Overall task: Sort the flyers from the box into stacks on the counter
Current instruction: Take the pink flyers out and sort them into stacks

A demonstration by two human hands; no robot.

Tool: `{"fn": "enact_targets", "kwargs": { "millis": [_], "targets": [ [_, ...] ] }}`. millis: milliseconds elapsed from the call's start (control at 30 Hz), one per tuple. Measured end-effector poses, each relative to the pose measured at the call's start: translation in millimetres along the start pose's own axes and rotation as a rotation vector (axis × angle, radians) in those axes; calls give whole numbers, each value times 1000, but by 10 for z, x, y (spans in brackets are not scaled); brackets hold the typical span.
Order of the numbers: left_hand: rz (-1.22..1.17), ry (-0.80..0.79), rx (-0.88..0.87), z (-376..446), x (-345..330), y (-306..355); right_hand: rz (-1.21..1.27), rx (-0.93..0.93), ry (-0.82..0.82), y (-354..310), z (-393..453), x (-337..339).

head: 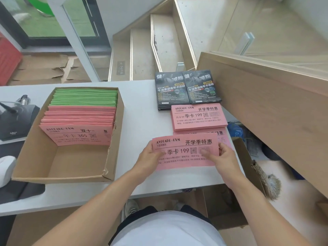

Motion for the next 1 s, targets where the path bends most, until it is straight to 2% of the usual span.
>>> {"fn": "enact_targets", "kwargs": {
  "millis": [133, 267, 433, 600, 667, 800, 867, 1000],
  "targets": [
    [65, 16, -4, 130, -337, 183, -26, 30, 150, -30, 218, 307],
    [116, 125, -36, 249, -560, 256, -112, 99, 208, -40, 470, 451],
    [201, 194, -64, 316, -611, 237, -350, 172, 182, 22, 606, 366],
    [347, 221, -103, 331, -569, 211, -583, 300, 310, 176, 615, 422],
    [408, 215, -92, 289, -557, 139, -577, 286, 301, 221, 587, 443],
    [710, 158, -168, 130, -594, 55, -545, 212, 186, 321, 569, 492],
    [733, 152, -199, 119, -605, 45, -563, 180, 137, 361, 592, 519],
    [706, 190, -221, 132, -605, 45, -655, 231, 91, 330, 602, 491]
  ]
}}
Point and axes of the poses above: each hand's wrist, its own z-axis towards the middle knuckle, its own x-axis out of the back of the hand, y = z × x, the point moved 4 cm from there along z, towards the middle knuckle, and after that the axes turned 11 degrees about y, right-handed, at the moved point
